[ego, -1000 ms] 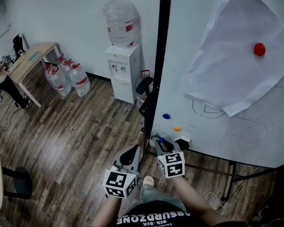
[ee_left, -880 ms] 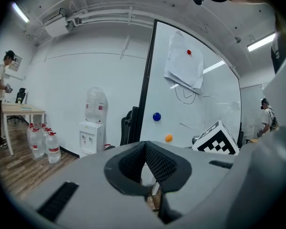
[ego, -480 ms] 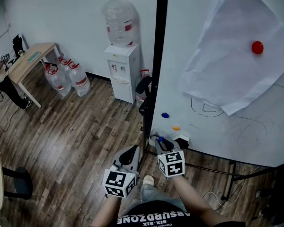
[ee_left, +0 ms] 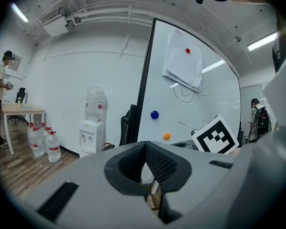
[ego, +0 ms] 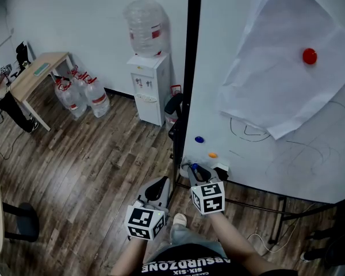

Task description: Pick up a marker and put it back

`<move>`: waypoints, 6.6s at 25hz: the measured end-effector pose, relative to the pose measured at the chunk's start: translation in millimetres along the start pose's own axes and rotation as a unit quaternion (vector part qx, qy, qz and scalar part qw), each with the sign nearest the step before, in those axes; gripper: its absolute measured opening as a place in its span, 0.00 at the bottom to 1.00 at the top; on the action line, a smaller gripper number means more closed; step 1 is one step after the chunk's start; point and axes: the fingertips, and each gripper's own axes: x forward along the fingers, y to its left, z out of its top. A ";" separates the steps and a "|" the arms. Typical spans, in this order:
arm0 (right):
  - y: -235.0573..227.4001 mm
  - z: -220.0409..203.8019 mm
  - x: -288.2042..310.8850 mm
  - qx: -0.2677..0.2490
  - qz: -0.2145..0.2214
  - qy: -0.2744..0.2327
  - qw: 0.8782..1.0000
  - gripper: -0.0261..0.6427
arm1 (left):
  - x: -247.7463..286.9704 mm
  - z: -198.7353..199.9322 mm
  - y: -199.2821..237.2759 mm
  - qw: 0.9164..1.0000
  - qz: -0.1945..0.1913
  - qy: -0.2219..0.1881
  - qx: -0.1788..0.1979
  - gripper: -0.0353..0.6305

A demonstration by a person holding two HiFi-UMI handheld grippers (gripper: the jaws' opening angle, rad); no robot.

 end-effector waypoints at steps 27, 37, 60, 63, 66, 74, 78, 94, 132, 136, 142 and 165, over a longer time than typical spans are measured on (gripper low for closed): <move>2.6 64.3 -36.6 -0.012 0.021 -0.079 0.997 0.15 | -7.3 -1.2 -18.5 1.000 -0.003 -0.002 0.005 0.06; 10.4 89.9 -64.0 -0.014 0.043 -0.117 0.992 0.15 | -8.0 -3.1 -22.4 1.000 0.001 -0.001 0.005 0.06; 13.9 54.4 -103.8 0.025 0.057 -0.106 0.992 0.15 | -6.6 -8.0 -32.9 1.000 -0.004 0.008 0.010 0.06; 16.3 46.6 -106.3 0.029 0.058 -0.100 0.993 0.15 | -8.9 -8.5 -35.6 1.000 -0.006 0.008 0.010 0.06; 19.4 39.2 -108.3 0.032 0.058 -0.094 0.993 0.15 | -11.7 -10.0 -38.5 1.000 -0.008 0.008 0.010 0.06; 25.6 18.1 -111.8 0.031 0.059 -0.072 0.995 0.15 | -19.3 -12.7 -45.1 1.000 -0.011 0.008 0.009 0.06; 27.4 5.8 -113.2 0.033 0.058 -0.059 0.996 0.15 | -22.9 -15.2 -47.8 1.000 -0.013 0.010 0.008 0.06; 38.2 -23.2 -118.3 0.033 0.063 -0.027 0.997 0.15 | -31.7 -20.5 -58.1 1.000 -0.024 0.016 0.005 0.06; 30.8 15.8 -128.7 0.039 0.057 -0.065 0.996 0.15 | -32.4 -19.9 -48.2 1.000 -0.023 0.013 -0.005 0.06; 29.7 23.9 -128.4 0.033 0.055 -0.072 0.995 0.15 | -30.8 -19.4 -46.7 1.000 -0.024 0.014 -0.006 0.06; 26.0 40.4 -127.6 0.029 0.052 -0.089 0.994 0.15 | -27.8 -17.9 -44.1 1.000 -0.026 0.012 -0.007 0.06; 15.5 108.7 -108.8 0.003 0.053 -0.148 0.988 0.15 | -15.9 -9.6 -28.1 1.000 -0.022 0.006 -0.011 0.06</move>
